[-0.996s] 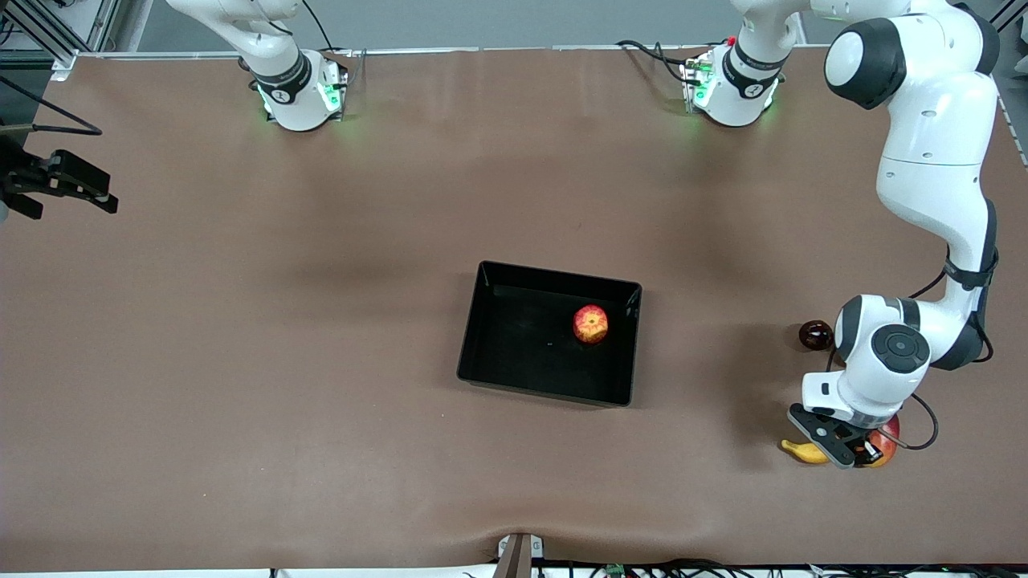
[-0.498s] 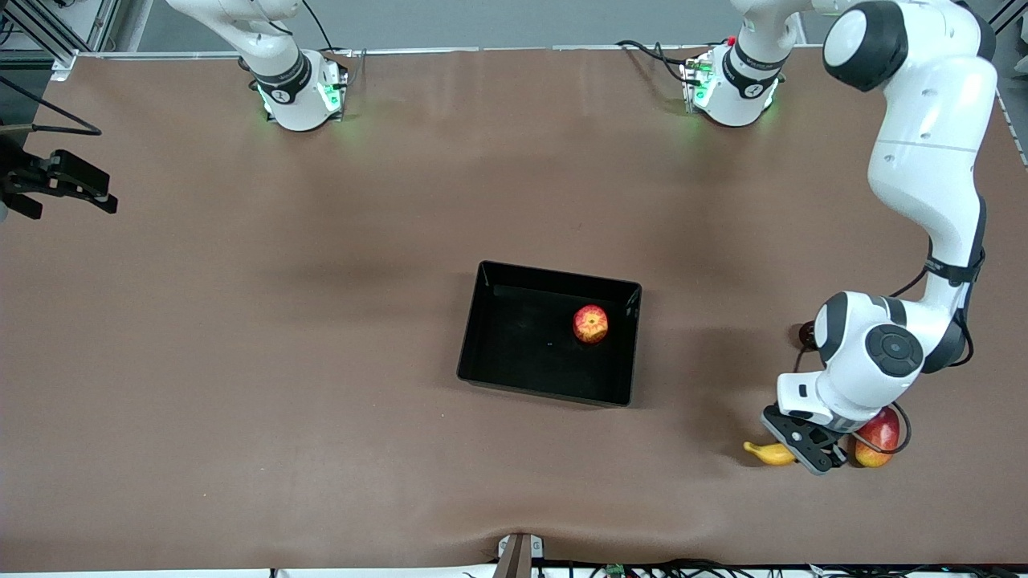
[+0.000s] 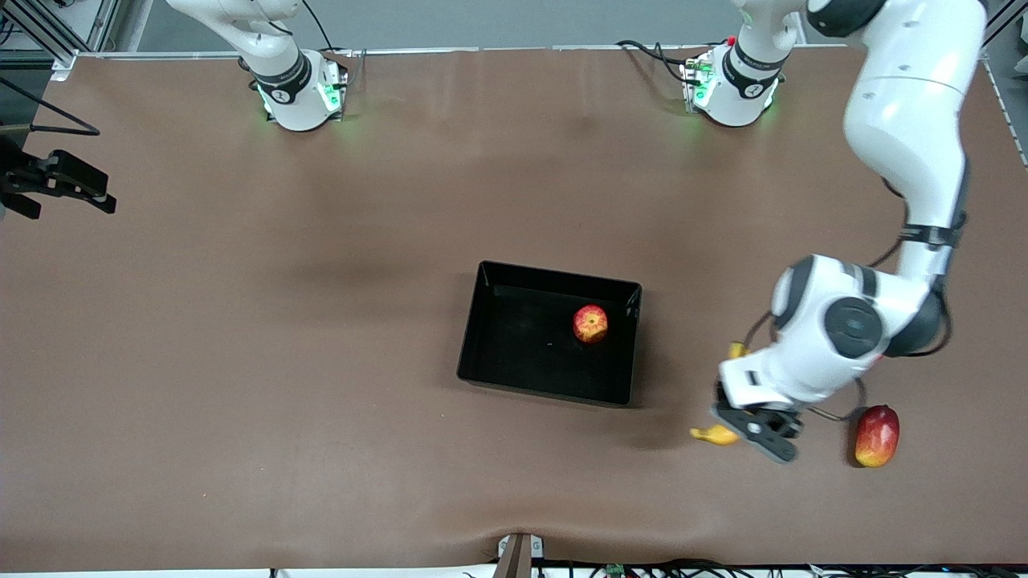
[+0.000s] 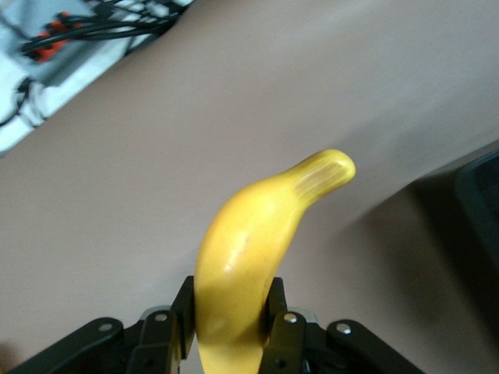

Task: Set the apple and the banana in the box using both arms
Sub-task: 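Carry the banana over the black tray with the left gripper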

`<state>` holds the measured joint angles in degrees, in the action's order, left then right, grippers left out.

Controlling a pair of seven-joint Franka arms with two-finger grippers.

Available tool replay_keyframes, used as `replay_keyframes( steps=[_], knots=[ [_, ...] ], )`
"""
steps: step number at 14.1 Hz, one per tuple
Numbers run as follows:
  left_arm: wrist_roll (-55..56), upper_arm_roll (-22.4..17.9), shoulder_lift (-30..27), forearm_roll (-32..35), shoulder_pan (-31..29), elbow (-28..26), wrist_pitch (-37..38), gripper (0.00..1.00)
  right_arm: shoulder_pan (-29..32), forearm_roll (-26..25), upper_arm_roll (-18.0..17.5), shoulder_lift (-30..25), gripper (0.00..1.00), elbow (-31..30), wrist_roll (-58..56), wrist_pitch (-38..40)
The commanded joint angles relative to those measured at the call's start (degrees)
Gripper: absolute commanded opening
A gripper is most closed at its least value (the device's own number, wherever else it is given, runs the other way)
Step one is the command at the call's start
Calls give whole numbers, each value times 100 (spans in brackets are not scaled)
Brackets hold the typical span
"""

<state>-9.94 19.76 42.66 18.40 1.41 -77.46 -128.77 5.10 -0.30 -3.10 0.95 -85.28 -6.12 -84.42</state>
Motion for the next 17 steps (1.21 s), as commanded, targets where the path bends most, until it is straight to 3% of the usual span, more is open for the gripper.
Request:
replay_keyframes(
  steps=[1,7,17],
  knots=[
    [1280,-200,-82,49,866,-94,81,0,106,109,-41,-139,100,-103,5,-4],
    [3452,-341,277,50,2081,257,19,0,106,109,-41,-139,100,-103,14,-4],
    [3578,-491,761,32,2548,258,-525,0,114,109,-41,-139,100,-103,14,5]
  ],
)
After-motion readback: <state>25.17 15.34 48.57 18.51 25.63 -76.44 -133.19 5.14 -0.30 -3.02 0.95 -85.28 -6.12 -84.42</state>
